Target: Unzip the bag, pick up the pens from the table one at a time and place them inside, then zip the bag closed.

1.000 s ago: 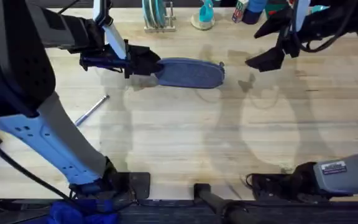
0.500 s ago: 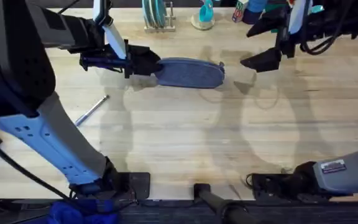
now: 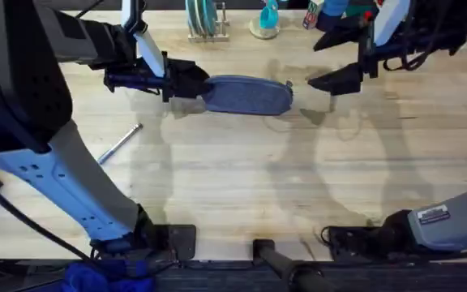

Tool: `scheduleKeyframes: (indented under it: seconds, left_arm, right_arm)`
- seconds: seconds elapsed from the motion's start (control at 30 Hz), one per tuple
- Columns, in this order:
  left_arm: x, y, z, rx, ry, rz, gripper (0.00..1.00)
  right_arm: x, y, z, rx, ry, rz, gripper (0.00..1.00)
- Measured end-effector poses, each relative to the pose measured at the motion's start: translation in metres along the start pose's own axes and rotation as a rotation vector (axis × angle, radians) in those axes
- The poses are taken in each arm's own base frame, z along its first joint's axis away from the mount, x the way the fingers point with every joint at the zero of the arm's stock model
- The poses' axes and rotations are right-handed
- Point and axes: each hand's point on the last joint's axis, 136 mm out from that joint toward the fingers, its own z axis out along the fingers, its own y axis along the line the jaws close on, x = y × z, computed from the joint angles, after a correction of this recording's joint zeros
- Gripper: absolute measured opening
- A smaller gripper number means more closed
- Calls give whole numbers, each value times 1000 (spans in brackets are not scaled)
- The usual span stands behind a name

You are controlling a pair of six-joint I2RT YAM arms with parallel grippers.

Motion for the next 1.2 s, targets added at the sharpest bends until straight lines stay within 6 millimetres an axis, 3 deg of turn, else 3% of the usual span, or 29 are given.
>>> scheduleKeyframes:
  seconds: [0.47,1.0,1.2]
  left_arm:
    - [0,0,0,0,0,0,40]
    - [0,0,0,0,0,0,40]
    - [0,0,0,0,0,0,40]
  right_arm:
    - [-5,14,9,-61,-17,-59,997]
    - [24,17,48,-156,17,-80,997]
    - [28,19,52,-168,20,-69,997]
